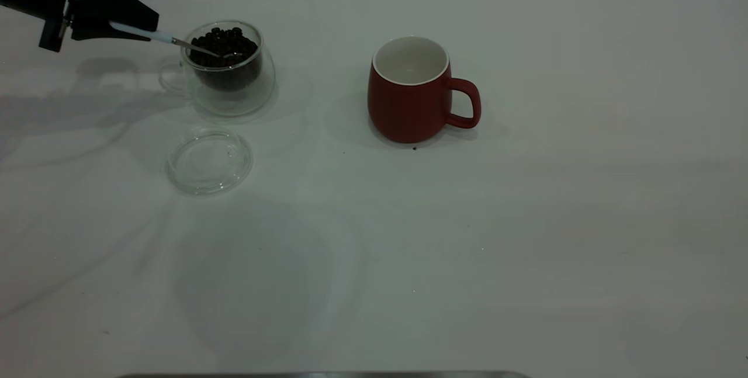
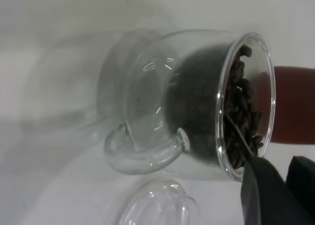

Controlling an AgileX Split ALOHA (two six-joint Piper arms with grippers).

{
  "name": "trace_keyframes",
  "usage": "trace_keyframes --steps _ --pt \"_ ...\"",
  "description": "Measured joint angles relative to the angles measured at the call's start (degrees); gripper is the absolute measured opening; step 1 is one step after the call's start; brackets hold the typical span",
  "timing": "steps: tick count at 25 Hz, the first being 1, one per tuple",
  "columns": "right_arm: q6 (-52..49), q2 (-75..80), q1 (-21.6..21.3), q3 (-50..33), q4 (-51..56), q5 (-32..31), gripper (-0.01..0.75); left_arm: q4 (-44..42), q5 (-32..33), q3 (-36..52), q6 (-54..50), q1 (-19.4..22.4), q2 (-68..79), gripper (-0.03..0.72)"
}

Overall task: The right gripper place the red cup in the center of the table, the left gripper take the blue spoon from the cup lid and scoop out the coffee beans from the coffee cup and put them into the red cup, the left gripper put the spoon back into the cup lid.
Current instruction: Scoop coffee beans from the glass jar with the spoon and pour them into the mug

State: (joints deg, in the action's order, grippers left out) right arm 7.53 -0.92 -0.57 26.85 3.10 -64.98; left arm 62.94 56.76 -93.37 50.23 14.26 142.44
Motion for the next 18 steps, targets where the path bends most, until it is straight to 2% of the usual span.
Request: trace_keyframes --steps 8,13,18 --pt "0.0 0.0 0.0 0.0 0.0 0.0 0.588 1.42 0.97 0.0 -3.95 2.39 0.0 0.114" --pt "0.0 0.0 0.0 0.0 0.0 0.0 0.588 3.5 3.31 0.0 -4.08 4.7 0.0 0.114" --pt "0.0 0.0 0.0 0.0 0.0 0.0 0.588 4.06 5.97 0.0 -4.08 5.05 1.19 0.114"
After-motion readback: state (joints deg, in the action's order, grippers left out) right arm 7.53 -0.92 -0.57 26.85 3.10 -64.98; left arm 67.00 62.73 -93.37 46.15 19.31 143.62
